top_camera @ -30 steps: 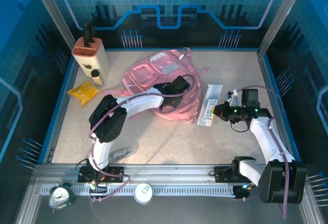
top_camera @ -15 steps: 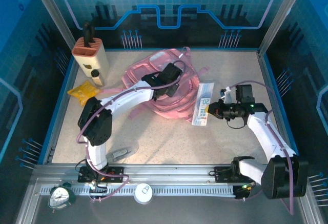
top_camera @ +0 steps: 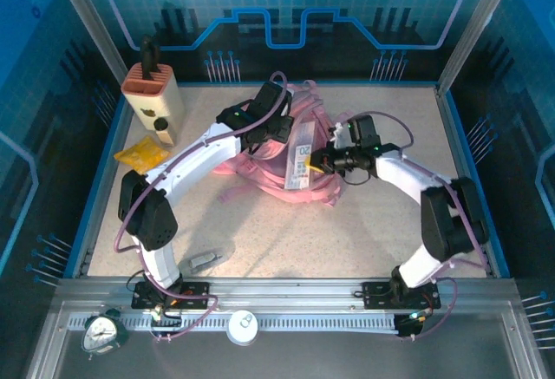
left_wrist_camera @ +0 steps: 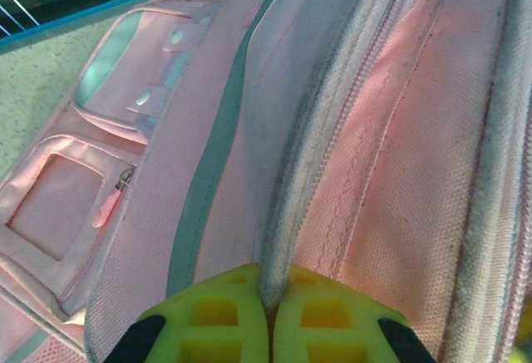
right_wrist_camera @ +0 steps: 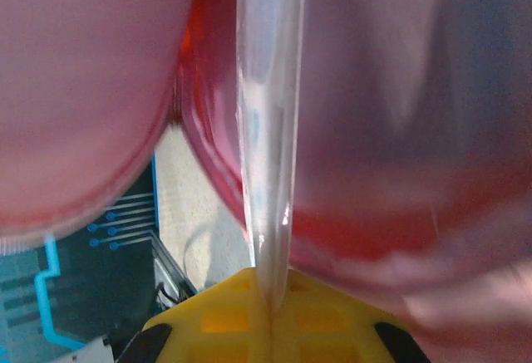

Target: Pack the student bag

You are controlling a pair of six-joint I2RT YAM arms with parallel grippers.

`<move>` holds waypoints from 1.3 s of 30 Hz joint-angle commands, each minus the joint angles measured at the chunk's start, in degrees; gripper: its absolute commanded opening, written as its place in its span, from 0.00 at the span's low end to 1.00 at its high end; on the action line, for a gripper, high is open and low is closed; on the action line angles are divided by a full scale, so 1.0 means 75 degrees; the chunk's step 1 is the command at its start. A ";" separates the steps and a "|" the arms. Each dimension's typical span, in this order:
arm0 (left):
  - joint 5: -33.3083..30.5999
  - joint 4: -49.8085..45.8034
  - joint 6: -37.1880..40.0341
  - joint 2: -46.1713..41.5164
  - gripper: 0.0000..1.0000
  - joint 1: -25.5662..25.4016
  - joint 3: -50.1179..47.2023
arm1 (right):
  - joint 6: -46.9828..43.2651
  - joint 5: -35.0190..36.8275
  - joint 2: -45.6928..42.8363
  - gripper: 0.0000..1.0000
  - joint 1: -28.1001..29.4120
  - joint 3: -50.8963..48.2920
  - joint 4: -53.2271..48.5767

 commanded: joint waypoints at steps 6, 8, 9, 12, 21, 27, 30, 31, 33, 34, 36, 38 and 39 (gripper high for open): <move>0.0468 0.0548 -0.0588 -0.0228 0.00 -0.0049 0.0517 | 0.0063 0.0112 0.2406 0.05 0.0230 0.2277 0.0608; 0.0469 0.0559 -0.0682 -0.0222 0.00 -0.0050 0.0523 | 0.0019 0.0478 0.2638 0.06 0.0245 0.2432 0.0629; 0.0472 0.0547 -0.0732 -0.0202 0.00 -0.0044 0.0536 | 0.0040 0.0576 0.2723 0.06 0.0257 0.2449 0.0740; 0.0559 0.0603 -0.0871 -0.0182 0.00 -0.0038 0.0541 | 0.0032 0.0766 0.3001 0.10 0.0327 0.2643 0.0844; 0.0658 0.0559 -0.1111 -0.0114 0.00 0.0065 0.0502 | -0.0531 0.1210 0.1933 0.43 0.0313 0.1905 0.0473; 0.1156 0.0689 -0.1375 -0.0084 0.01 0.0063 0.0064 | -0.1114 0.1922 0.0040 0.53 0.0030 0.0345 -0.0121; 0.1677 0.0801 -0.1565 -0.0136 0.18 0.0063 -0.0182 | -0.1271 0.2166 -0.0779 0.59 -0.0175 -0.0236 -0.0449; 0.1899 0.0800 -0.1644 -0.0164 0.24 0.0066 -0.0239 | -0.1318 0.2196 -0.1042 0.61 -0.0247 -0.0389 -0.0591; 0.2111 0.0865 -0.1812 -0.0336 0.37 0.0056 -0.0498 | -0.1452 0.2406 -0.1496 0.63 -0.0293 -0.0624 -0.0953; 0.2199 0.0989 -0.1923 -0.0525 0.44 0.0067 -0.0738 | -0.1515 0.2462 -0.1746 0.65 -0.0281 -0.0738 -0.1020; 0.2152 0.1338 -0.2226 -0.1020 0.53 0.0064 -0.1430 | -0.1610 0.2563 -0.2105 0.67 -0.0268 -0.0883 -0.1157; 0.2008 0.1748 -0.2657 -0.1554 0.58 0.0086 -0.2250 | -0.1760 0.2781 -0.2329 0.69 -0.0194 -0.0898 -0.1518; 0.1822 0.1830 -0.2864 -0.1734 0.60 0.0111 -0.2580 | -0.1814 0.2870 -0.2396 0.70 -0.0149 -0.0904 -0.1668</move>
